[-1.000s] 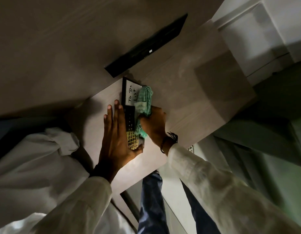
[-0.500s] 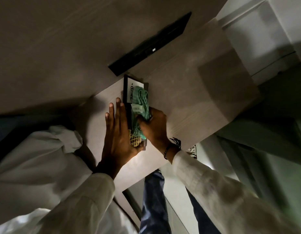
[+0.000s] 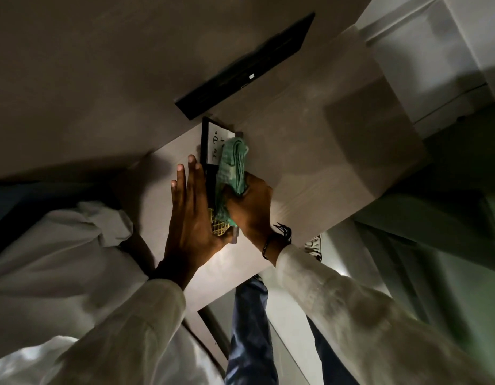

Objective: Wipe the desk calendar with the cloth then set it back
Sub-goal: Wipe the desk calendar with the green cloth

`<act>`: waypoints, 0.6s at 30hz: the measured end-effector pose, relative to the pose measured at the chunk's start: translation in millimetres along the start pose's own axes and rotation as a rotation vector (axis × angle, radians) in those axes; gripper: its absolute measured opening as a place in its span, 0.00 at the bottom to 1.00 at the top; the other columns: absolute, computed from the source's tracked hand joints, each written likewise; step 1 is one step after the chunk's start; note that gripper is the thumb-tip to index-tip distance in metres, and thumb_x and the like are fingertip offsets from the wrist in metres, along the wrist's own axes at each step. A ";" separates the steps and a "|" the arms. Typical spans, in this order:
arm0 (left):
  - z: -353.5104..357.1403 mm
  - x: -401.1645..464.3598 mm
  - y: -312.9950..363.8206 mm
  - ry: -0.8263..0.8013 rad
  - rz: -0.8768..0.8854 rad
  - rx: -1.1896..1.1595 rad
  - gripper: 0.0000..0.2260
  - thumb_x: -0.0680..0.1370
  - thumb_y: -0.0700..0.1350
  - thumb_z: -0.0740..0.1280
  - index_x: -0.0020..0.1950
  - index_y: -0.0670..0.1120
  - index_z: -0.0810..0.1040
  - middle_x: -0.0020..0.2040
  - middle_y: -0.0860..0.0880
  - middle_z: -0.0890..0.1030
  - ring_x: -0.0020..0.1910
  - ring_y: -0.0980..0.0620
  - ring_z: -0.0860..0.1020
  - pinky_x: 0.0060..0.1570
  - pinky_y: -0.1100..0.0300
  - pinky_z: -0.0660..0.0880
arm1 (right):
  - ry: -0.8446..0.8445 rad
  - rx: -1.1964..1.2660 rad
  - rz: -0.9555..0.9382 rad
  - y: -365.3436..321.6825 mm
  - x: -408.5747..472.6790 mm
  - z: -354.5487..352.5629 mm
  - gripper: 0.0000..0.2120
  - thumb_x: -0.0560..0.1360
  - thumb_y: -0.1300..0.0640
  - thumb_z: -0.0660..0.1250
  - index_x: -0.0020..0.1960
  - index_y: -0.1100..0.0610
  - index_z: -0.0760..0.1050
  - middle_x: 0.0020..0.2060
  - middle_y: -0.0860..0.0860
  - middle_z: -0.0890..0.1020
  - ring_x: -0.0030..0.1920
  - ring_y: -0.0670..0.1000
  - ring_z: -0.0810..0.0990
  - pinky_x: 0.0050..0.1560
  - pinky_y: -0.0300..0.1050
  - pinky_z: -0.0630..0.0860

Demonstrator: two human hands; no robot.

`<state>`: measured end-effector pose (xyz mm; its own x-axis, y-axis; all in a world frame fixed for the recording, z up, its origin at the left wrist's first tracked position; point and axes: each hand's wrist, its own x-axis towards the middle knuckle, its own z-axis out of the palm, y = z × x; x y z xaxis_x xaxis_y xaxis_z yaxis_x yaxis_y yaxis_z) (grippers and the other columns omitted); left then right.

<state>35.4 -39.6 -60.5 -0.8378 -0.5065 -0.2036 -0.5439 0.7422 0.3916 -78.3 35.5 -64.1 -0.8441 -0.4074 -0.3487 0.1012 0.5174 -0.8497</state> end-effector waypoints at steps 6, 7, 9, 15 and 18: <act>-0.4 -0.9 -0.6 -0.005 -0.003 -0.014 0.68 0.61 0.68 0.80 0.84 0.36 0.44 0.85 0.37 0.47 0.85 0.37 0.45 0.82 0.42 0.46 | 0.001 -0.055 0.052 6.9 1.9 -2.5 0.04 0.70 0.66 0.70 0.44 0.64 0.82 0.39 0.58 0.87 0.38 0.57 0.85 0.39 0.40 0.79; -0.6 -0.6 -0.1 -0.001 0.001 -0.014 0.68 0.61 0.68 0.80 0.84 0.36 0.45 0.85 0.37 0.47 0.85 0.37 0.45 0.83 0.43 0.46 | 0.002 -0.049 0.039 5.5 2.5 -1.7 0.03 0.70 0.66 0.70 0.44 0.64 0.82 0.39 0.58 0.87 0.38 0.56 0.85 0.39 0.40 0.79; -0.8 -0.2 -0.3 0.002 0.009 -0.014 0.69 0.60 0.69 0.80 0.83 0.34 0.47 0.85 0.36 0.48 0.84 0.35 0.46 0.82 0.43 0.46 | -0.003 -0.021 -0.026 1.7 -3.2 1.6 0.04 0.70 0.64 0.70 0.44 0.63 0.82 0.38 0.57 0.87 0.37 0.51 0.84 0.38 0.36 0.78; -4.8 -0.3 4.1 -0.019 -0.009 -0.012 0.70 0.58 0.66 0.83 0.83 0.35 0.47 0.85 0.36 0.49 0.84 0.35 0.48 0.81 0.38 0.52 | 0.006 -0.084 0.045 4.5 4.7 -3.3 0.01 0.69 0.66 0.71 0.39 0.63 0.82 0.31 0.56 0.83 0.31 0.50 0.77 0.32 0.33 0.67; -5.6 1.0 5.3 -0.023 -0.006 -0.019 0.71 0.57 0.66 0.83 0.83 0.34 0.47 0.84 0.35 0.49 0.84 0.34 0.48 0.81 0.37 0.52 | -0.031 -0.058 -0.005 -0.7 3.0 -0.3 0.02 0.70 0.65 0.71 0.41 0.62 0.83 0.35 0.56 0.87 0.32 0.50 0.81 0.31 0.31 0.73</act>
<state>32.0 -38.6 -53.6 -0.8353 -0.5007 -0.2269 -0.5485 0.7306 0.4067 -81.1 34.2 -64.4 -0.8277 -0.4328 -0.3570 0.0656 0.5574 -0.8277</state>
